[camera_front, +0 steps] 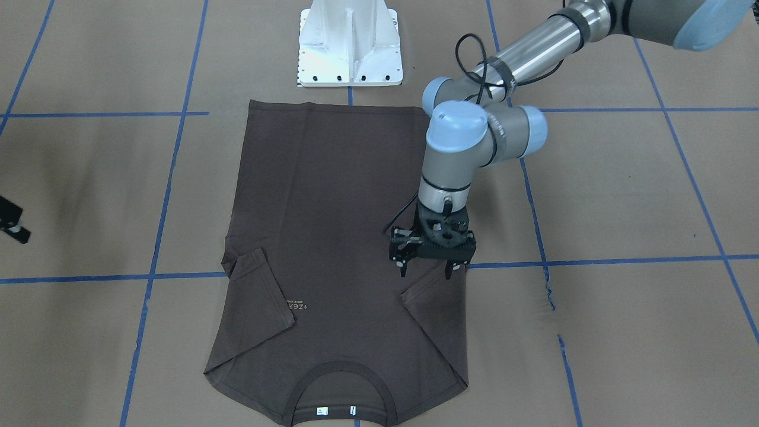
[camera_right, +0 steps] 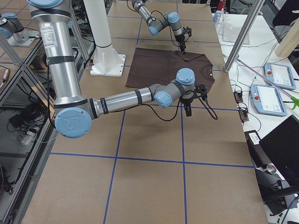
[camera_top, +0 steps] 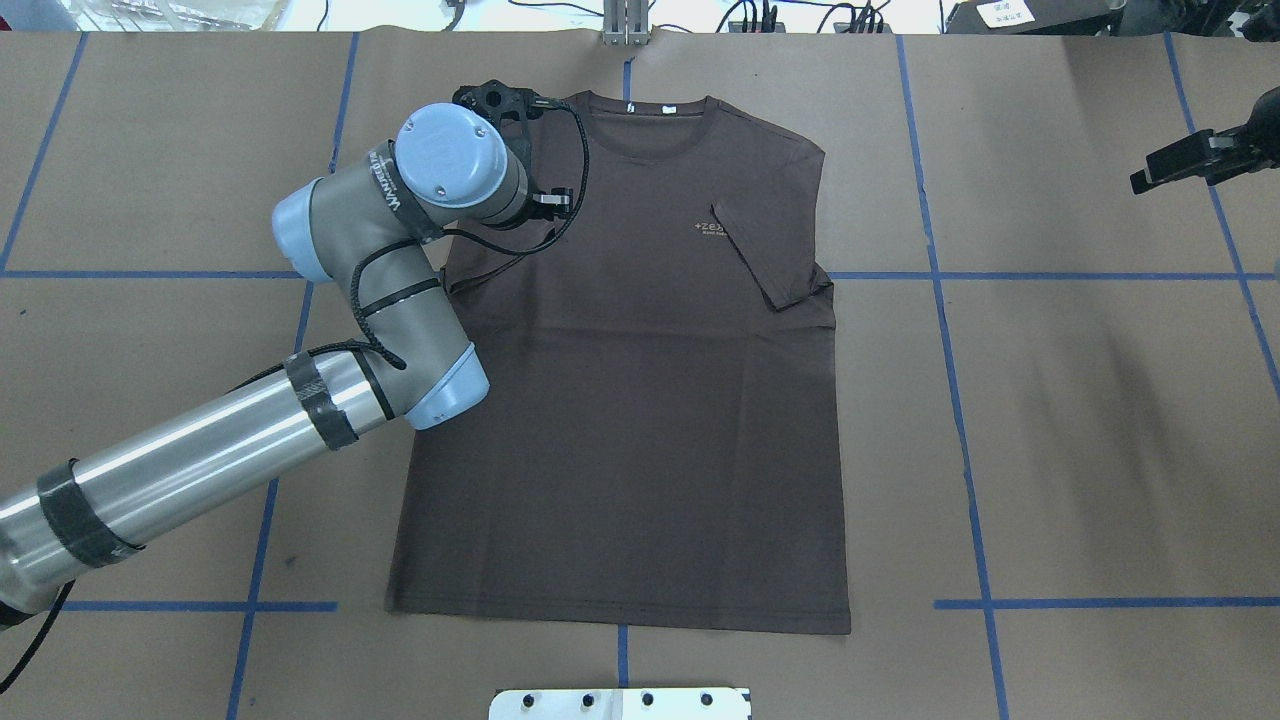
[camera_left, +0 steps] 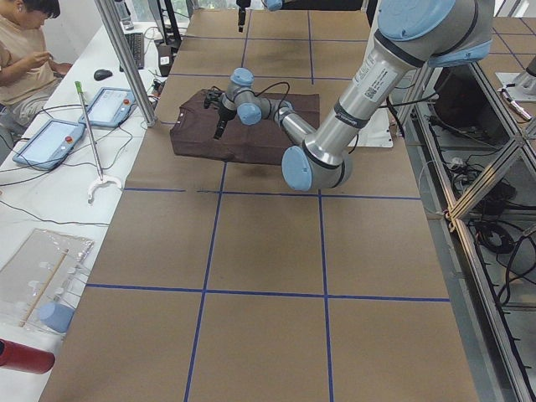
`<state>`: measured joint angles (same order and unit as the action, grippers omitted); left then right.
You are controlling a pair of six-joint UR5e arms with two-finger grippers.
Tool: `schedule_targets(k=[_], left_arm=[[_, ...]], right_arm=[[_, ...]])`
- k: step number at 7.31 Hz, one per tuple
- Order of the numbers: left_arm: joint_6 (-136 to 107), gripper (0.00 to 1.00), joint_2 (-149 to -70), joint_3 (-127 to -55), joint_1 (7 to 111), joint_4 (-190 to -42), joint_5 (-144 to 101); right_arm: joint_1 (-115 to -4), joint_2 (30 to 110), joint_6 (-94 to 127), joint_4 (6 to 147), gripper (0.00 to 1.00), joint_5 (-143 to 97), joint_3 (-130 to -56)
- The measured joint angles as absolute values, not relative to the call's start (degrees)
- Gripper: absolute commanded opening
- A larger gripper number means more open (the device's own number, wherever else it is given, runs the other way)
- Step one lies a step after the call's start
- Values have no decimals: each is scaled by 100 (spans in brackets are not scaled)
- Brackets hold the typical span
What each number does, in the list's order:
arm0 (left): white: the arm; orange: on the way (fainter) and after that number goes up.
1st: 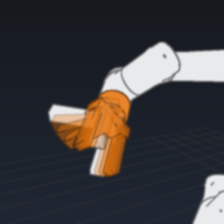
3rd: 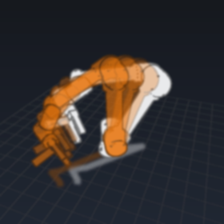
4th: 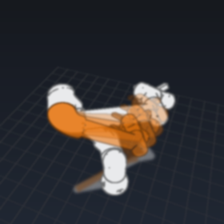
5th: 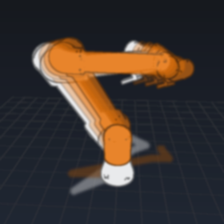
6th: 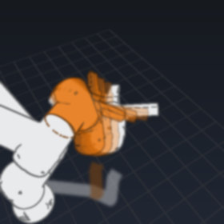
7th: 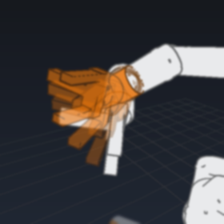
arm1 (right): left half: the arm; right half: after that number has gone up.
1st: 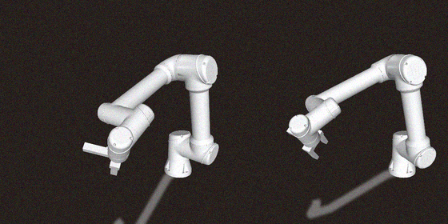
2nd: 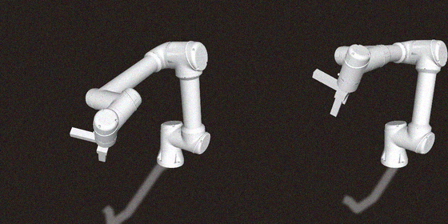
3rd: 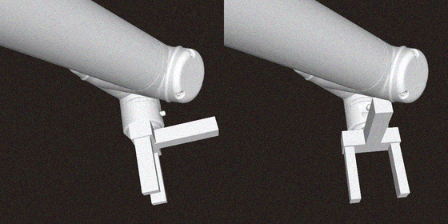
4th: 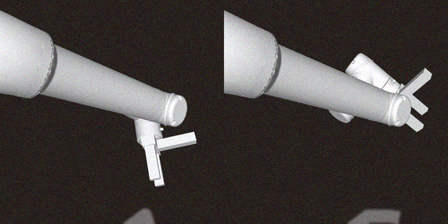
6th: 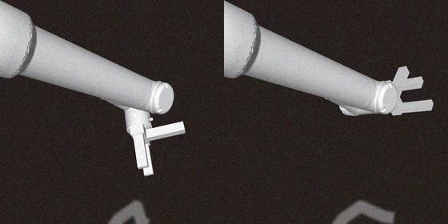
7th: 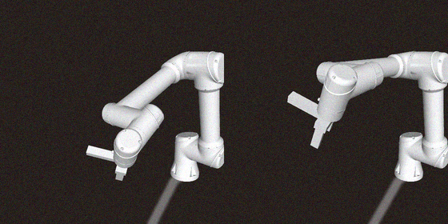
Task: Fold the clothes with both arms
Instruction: 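Move both grippers to the hem corners nearest the robot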
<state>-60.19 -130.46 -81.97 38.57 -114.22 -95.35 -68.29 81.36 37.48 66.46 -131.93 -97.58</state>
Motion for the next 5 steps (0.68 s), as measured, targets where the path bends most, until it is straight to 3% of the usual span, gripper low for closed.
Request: schedule_targets(k=[3, 5], left_arm=[[-6056, 100, -11989, -9693, 3532, -11424, -9701], [-6204, 100, -11425, -10329, 3132, -11435, -9713]], right_arm=[[-4859, 8867, 6479, 6655, 100, -11831, -11611], [-2993, 9183, 8250, 6671, 96, -10100, -12333]])
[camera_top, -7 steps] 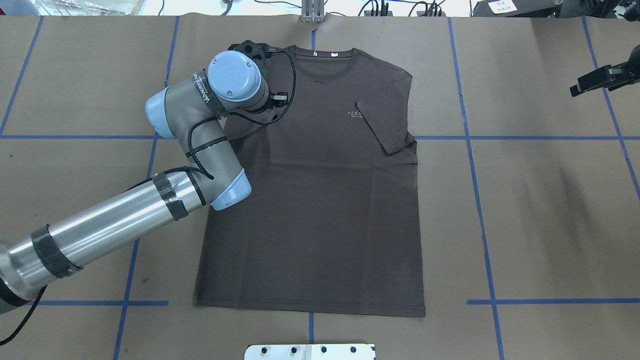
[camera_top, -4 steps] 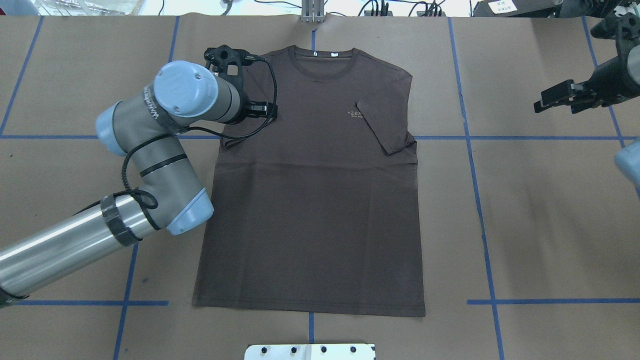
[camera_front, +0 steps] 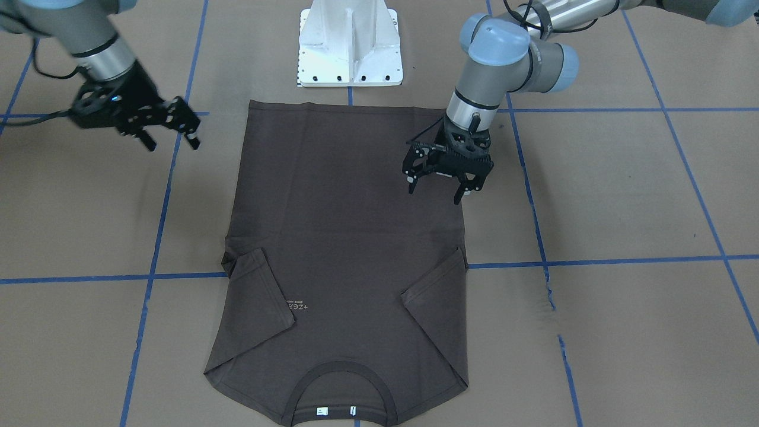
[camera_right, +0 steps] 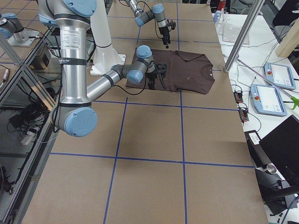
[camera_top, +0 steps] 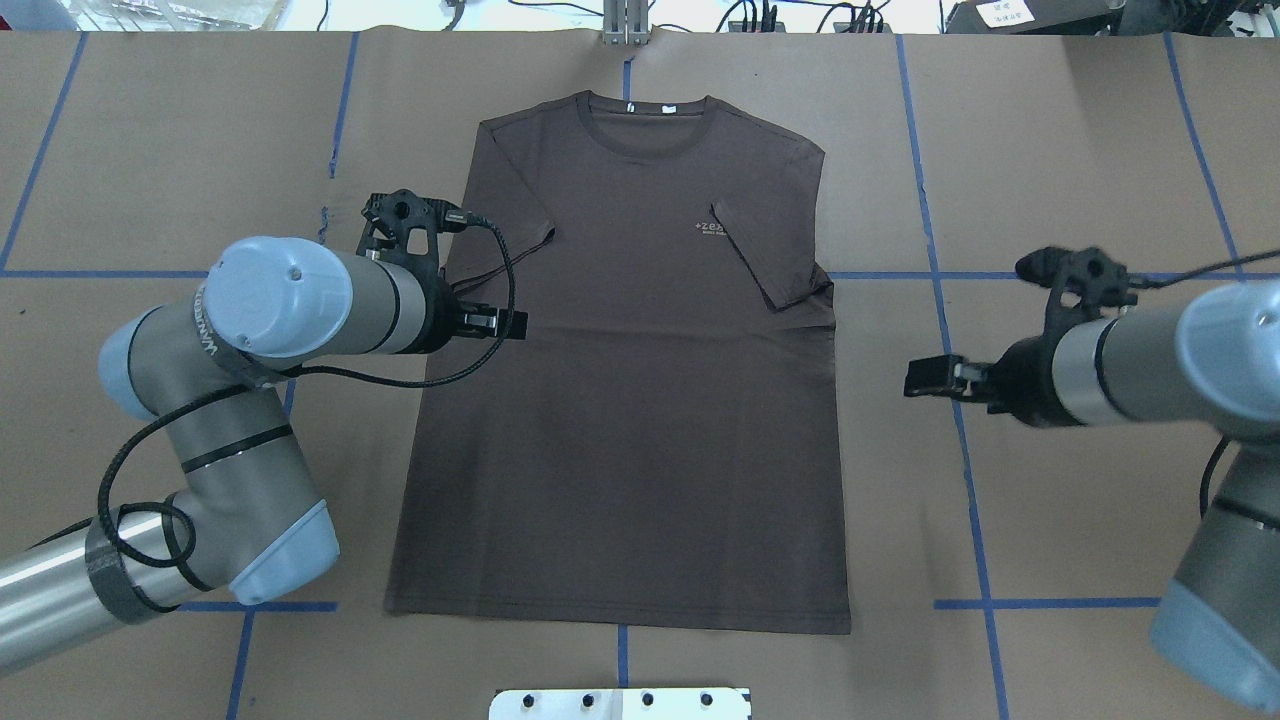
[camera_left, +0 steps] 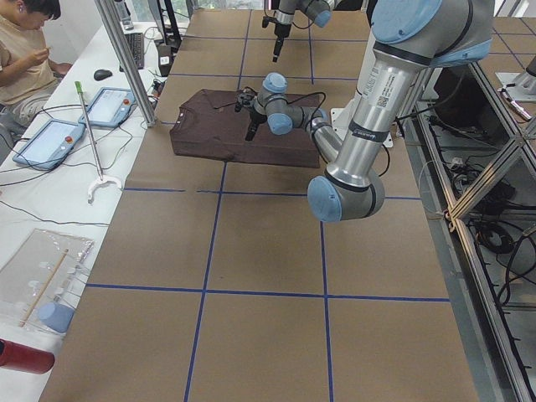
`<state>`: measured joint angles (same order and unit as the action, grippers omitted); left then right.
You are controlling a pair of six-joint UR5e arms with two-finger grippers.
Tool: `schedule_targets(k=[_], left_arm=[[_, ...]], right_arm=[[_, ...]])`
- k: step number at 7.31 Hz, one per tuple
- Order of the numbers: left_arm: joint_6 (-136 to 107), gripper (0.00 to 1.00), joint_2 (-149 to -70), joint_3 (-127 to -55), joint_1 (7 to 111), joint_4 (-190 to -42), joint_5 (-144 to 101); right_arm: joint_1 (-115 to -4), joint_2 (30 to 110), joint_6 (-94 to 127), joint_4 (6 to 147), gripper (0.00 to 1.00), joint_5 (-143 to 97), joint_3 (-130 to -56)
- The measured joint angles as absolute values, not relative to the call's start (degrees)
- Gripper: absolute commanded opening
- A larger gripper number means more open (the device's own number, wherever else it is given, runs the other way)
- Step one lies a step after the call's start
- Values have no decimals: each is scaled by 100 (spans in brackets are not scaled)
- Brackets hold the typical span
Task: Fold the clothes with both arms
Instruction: 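Move both grippers to the hem corners nearest the robot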
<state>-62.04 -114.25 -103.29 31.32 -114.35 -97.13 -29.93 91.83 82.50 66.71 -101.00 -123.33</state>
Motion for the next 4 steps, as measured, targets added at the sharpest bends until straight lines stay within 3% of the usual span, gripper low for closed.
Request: schedule_targets(k=[2, 3, 4], left_arm=[[-6755, 94, -10550, -11196, 2586, -11438, -9647], [-7175, 66, -10178, -11462, 2248, -11439, -9509], [-7601, 54, -9875, -11613, 1915, -11437, -9340]], right_arm=[[-1586, 9447, 9464, 6694, 97, -8867, -12661], [-1175, 9504, 9747, 6701, 98, -8515, -12710], [-940, 9525, 9883, 6704, 98, -8321, -12727]])
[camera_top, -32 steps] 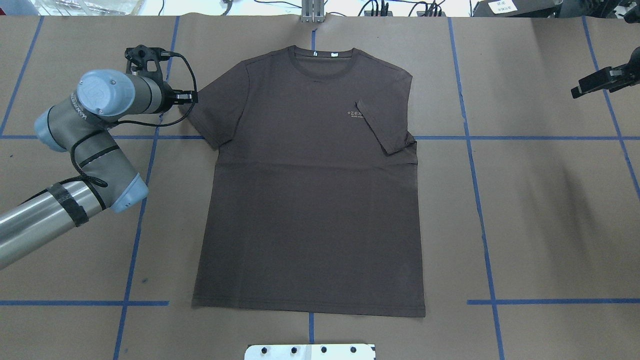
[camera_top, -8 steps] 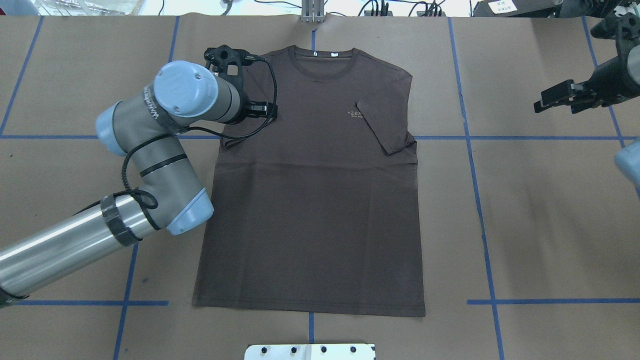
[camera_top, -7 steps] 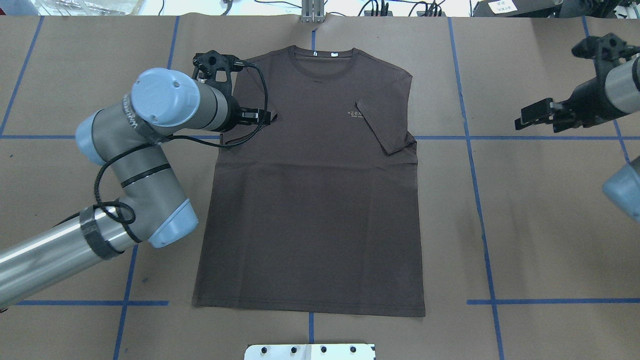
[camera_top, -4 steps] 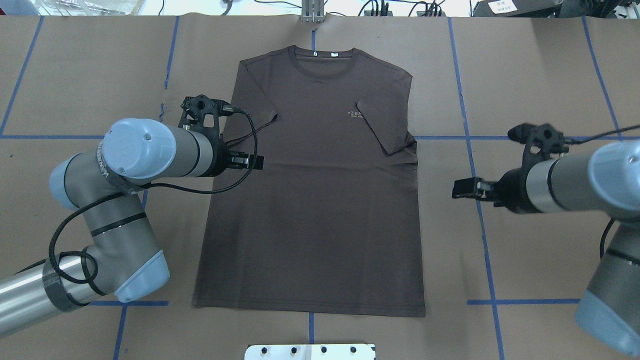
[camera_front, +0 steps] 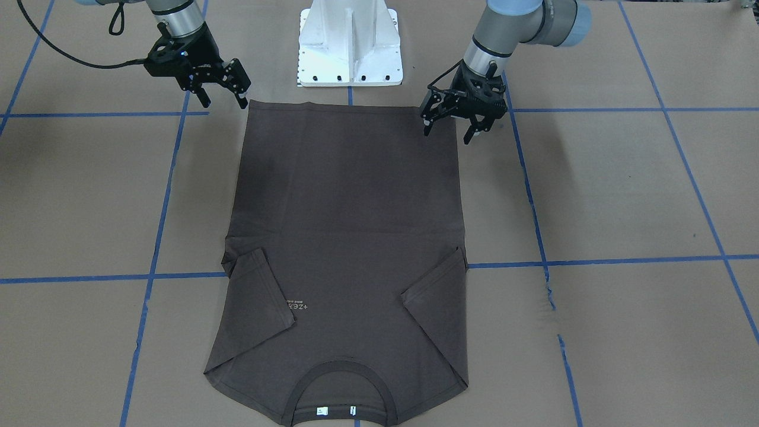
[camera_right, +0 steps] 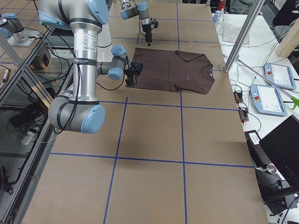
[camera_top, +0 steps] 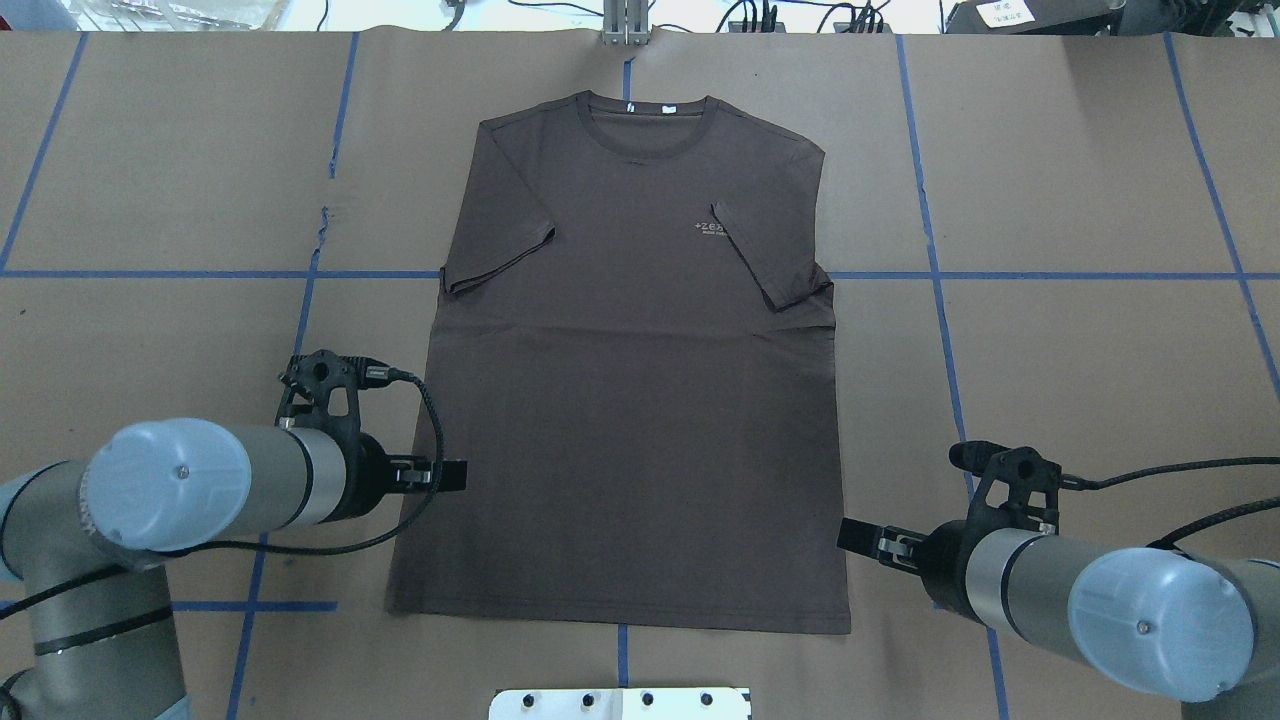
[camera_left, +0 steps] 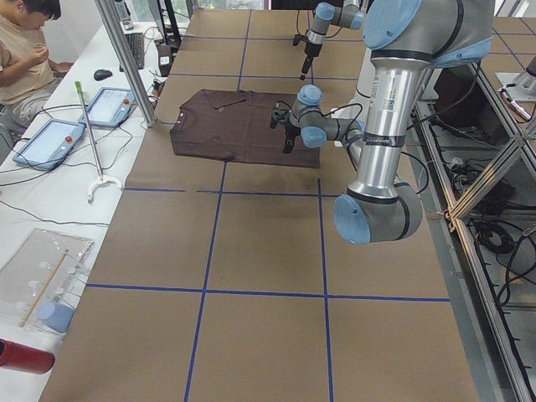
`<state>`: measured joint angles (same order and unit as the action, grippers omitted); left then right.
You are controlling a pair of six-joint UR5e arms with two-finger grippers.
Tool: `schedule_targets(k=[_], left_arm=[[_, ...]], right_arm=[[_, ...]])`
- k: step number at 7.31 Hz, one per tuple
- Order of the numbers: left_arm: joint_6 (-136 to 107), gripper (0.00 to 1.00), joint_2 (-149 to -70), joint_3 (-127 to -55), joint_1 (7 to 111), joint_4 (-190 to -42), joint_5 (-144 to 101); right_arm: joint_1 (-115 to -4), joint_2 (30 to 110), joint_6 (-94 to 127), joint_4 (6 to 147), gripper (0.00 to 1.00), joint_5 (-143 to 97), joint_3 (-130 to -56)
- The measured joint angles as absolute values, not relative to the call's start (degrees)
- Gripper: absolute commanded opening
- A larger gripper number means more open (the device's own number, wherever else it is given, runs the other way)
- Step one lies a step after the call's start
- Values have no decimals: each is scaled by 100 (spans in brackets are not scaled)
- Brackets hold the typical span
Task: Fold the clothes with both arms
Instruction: 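Move both grippers to the hem corners nearest the robot, then grasp both hem corners with the left and right grippers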
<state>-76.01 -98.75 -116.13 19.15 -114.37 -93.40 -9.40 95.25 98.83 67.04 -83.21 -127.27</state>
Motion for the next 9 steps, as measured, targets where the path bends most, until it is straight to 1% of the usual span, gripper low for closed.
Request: schedule_targets(k=[3, 4, 5, 6, 9], left_arm=[[-8515, 53, -9328, -11743, 1132, -11425, -8917], [-8586, 53, -9270, -11743, 1024, -11420, -8878], [-8610, 49, -9251, -11741, 964, -11416, -8866], [-8620, 42, -9248, -11735, 913, -11412, -8862], [-8630, 42, -9246, -11698, 820, -11389, -8859]], right_arm=[[-724, 9538, 9996, 6706, 98, -8120, -12735], [-717, 9540, 10000, 6706, 98, -8112, -12735], [-715, 9539, 10001, 6706, 99, -8111, -12735], [-712, 9537, 10002, 6706, 99, -8112, -12735], [-712, 9541, 10002, 6706, 99, -8111, -12735]])
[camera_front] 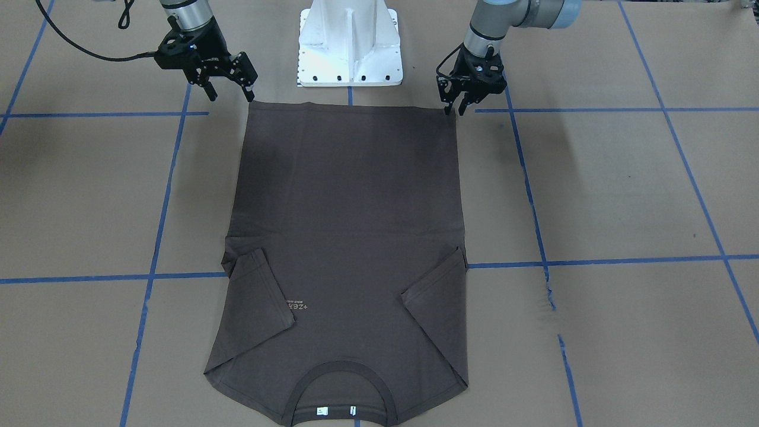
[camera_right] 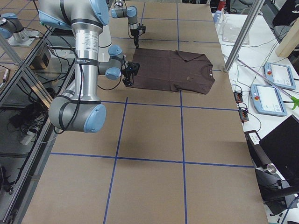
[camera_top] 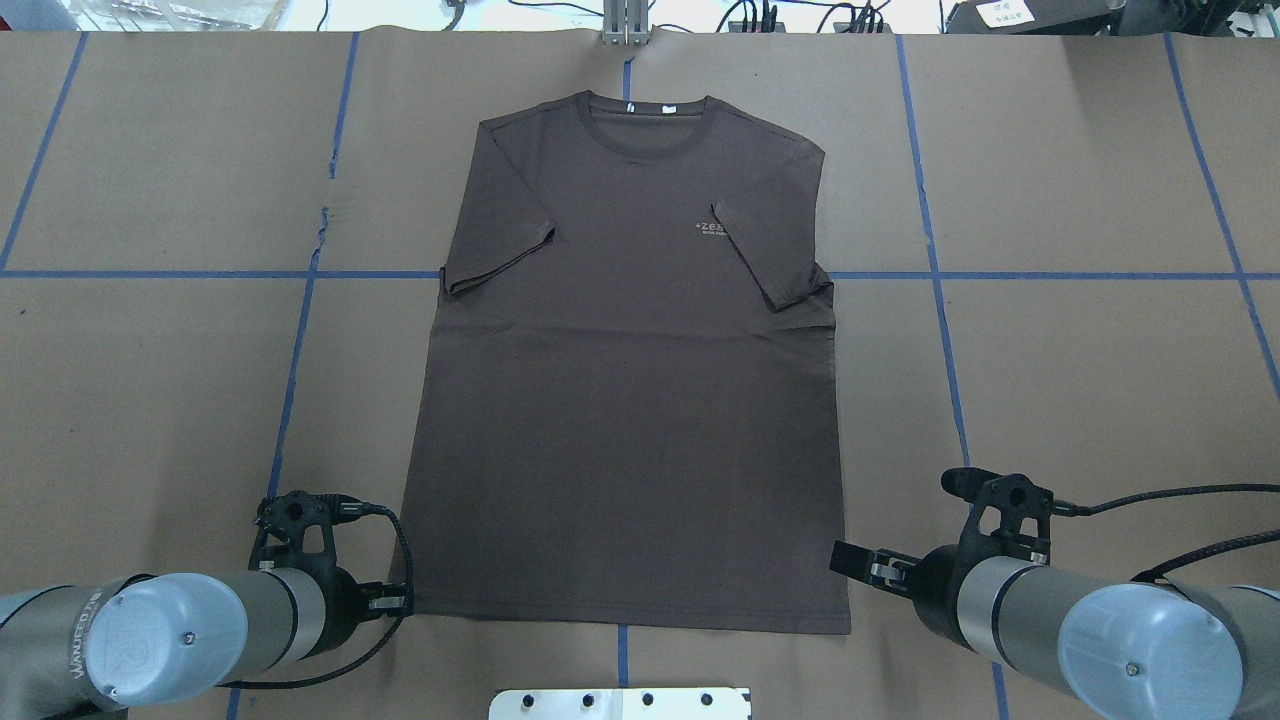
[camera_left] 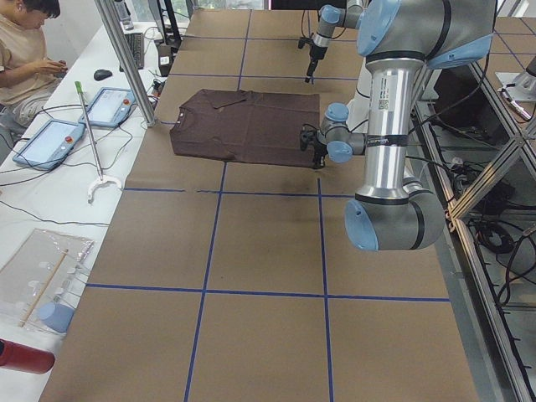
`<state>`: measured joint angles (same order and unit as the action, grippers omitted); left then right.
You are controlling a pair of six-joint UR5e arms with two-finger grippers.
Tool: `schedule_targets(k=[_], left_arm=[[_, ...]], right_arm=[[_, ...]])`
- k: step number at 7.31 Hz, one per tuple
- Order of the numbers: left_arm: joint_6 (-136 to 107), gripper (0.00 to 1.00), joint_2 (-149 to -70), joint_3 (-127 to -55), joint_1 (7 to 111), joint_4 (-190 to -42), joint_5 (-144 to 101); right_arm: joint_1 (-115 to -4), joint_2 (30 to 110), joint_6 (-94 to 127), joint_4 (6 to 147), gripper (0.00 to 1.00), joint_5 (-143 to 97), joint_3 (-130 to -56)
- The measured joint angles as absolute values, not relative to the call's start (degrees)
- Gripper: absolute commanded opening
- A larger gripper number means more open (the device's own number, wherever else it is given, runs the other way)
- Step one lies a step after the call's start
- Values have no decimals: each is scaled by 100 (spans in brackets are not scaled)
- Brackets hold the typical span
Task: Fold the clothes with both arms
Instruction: 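Grasp both hem corners with the left and right grippers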
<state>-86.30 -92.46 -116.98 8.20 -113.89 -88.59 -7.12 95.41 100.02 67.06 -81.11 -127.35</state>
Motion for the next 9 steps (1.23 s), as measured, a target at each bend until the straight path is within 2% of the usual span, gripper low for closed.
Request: schedule_targets(k=[1, 3, 4, 5, 7, 8, 9], left_arm=[[-8631, 37, -9246, -11690, 797, -11384, -8859], [-8631, 10, -9254, -11688, 774, -11382, -8859], [-8631, 7, -9259, -11688, 762, -11382, -8859], [-8631, 0, -9264, -11689, 748, -11382, -8859], [-8631, 0, -9274, -11689, 741, -11382, -8859], [-8631, 0, -9278, -11689, 739, -11382, -8859], [-8631, 0, -9282, -11692, 739, -11382, -8859]], right_arm=[[-713, 9544, 10002, 6706, 99, -8108, -12735], [-719, 9545, 10002, 6708, 99, -8111, -12735], [-720, 9545, 10002, 6712, 99, -8112, -12735], [-721, 9545, 10002, 6714, 99, -8112, -12735], [-719, 9545, 10002, 6715, 98, -8112, -12735], [-713, 9545, 10002, 6715, 89, -8111, -12735], [-700, 9539, 10057, 6717, 73, -8102, -12735]])
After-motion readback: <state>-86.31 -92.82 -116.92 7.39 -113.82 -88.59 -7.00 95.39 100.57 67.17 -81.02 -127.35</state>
